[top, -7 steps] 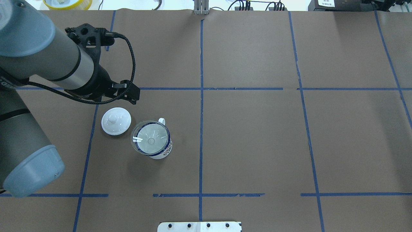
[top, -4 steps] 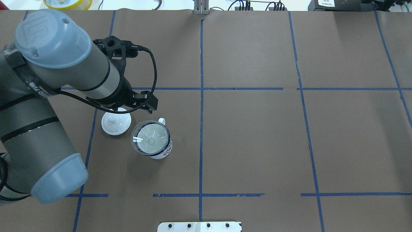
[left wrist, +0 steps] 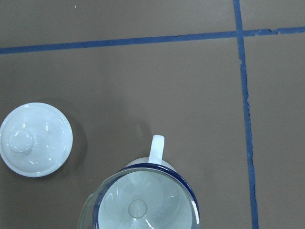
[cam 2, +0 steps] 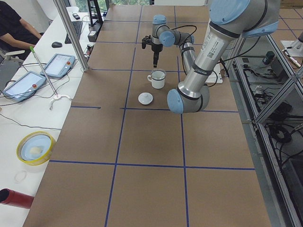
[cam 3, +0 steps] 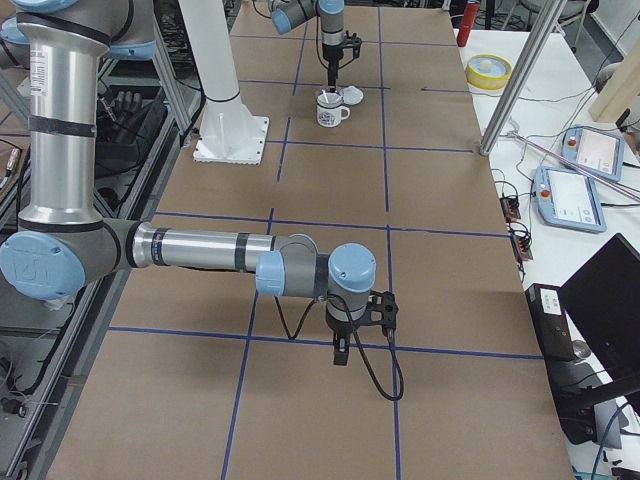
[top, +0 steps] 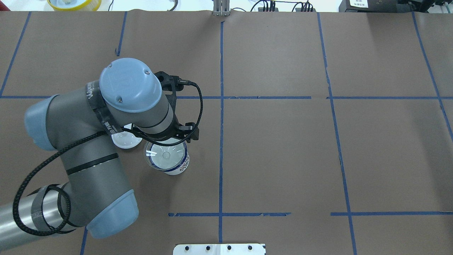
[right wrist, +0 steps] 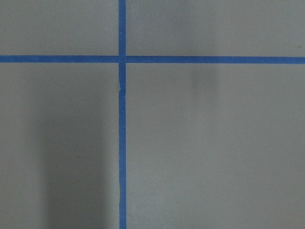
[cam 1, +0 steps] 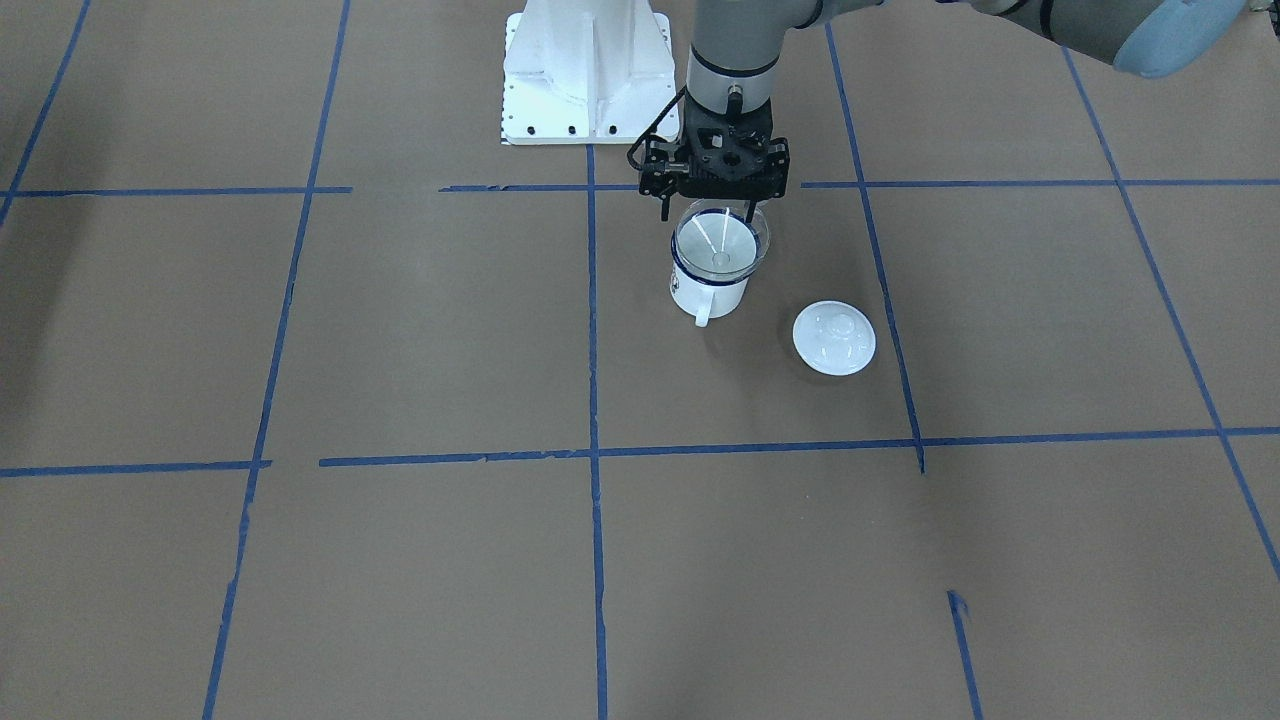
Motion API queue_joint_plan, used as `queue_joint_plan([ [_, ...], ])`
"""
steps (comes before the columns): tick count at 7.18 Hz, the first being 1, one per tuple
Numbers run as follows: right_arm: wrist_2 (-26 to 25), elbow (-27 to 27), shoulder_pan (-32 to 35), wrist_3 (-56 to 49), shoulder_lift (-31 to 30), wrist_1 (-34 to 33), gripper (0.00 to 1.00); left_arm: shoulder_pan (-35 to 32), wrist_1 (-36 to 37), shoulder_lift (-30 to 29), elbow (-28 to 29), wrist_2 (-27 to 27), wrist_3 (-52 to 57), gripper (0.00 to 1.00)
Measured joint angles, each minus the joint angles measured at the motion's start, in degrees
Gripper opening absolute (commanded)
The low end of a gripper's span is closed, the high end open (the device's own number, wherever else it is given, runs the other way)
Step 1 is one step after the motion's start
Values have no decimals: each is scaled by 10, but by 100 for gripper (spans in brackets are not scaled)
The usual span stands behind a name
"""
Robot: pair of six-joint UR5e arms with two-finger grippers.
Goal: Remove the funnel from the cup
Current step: 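Lower the left gripper and close it on the glass funnel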
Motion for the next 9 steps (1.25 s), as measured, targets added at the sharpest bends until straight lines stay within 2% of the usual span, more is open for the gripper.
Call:
queue_joint_plan([
  [3, 0, 0, 0, 0, 0, 0, 100, 26, -39, 0, 38, 15, -28, 81],
  [9, 0, 0, 0, 0, 0, 0, 100, 33, -55, 3, 54, 17, -32, 25],
])
